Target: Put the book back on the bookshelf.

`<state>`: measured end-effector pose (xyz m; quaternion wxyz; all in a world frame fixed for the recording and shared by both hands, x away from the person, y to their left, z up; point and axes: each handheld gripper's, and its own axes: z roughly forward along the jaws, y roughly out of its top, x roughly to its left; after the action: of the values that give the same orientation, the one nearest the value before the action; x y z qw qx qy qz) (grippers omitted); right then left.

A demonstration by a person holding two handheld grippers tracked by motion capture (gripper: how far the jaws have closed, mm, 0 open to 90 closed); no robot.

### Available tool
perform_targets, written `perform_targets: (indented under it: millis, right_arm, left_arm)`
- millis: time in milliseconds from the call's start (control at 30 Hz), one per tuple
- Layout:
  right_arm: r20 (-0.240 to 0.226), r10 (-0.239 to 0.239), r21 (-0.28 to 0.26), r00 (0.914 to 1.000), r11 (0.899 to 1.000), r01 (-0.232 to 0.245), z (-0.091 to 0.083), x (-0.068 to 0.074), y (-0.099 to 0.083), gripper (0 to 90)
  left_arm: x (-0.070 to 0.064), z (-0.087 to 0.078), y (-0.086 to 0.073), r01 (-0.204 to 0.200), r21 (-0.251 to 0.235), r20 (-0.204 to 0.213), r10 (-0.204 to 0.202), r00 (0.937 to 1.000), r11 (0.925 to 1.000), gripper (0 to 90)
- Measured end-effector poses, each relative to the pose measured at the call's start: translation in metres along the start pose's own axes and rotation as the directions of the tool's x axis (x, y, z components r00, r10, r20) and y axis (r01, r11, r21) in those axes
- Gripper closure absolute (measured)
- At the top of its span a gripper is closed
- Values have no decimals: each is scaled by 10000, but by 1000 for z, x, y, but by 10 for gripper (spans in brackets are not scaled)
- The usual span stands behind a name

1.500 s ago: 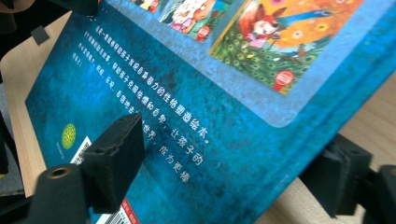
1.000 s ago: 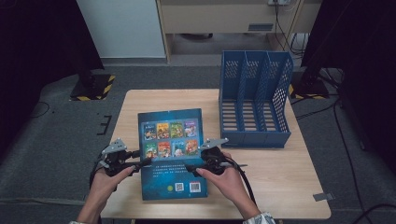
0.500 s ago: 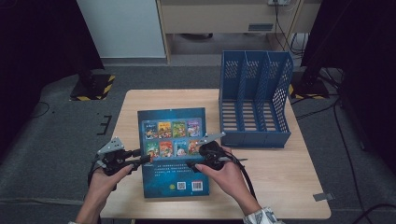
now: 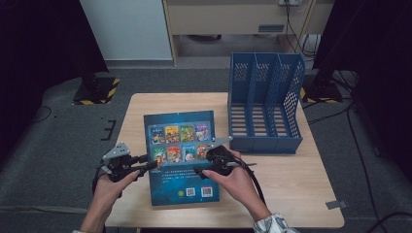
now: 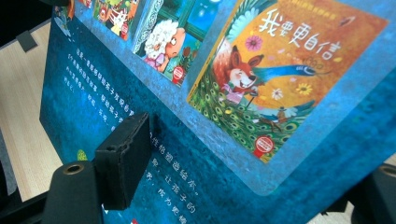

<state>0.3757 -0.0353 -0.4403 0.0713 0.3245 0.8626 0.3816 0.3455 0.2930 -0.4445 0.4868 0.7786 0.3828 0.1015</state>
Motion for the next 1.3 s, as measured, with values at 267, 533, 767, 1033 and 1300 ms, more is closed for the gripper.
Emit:
perform_targets:
  millis: [267,533,767,1033,1300]
  right_arm:
    - [137,-183,-197,9997,9996,186,-4,0,1,244]
    - [95,-28,-253,10000,9997,30,-10,-6,6,284]
    - [74,111,-385,9999,9992,-108,-22,-5,13,349]
    - [71,75,-488,9999,9988,-72,-36,-3,25,387]
    - [230,-16,-1057,9997,9944,40,-43,-4,40,402]
  left_arm:
    - [-2,1,1,-165,79,106,164,9998,9998,564]
    - [-4,2,2,-189,173,142,187,9997,9997,568]
    - [-8,-7,10,-229,-14,203,229,9995,9997,601]
    - [-13,-17,18,-295,-149,235,298,9993,9995,627]
    - [-13,-21,31,-536,-357,-157,531,9985,9979,639]
